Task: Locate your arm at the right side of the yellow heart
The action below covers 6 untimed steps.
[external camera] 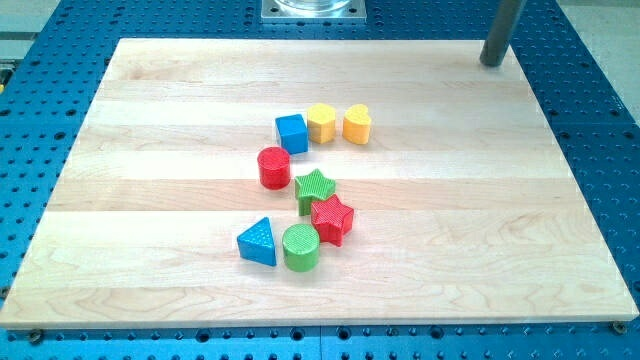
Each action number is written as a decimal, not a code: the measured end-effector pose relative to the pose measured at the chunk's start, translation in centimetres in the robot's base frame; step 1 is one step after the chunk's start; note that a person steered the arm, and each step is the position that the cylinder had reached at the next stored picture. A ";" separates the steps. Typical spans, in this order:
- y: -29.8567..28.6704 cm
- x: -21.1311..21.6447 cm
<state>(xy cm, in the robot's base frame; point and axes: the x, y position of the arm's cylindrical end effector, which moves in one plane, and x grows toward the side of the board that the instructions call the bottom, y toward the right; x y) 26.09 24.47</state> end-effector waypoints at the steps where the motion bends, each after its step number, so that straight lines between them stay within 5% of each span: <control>1: -0.8 1.4; 4: -10.0 10.7; 6: -15.1 10.7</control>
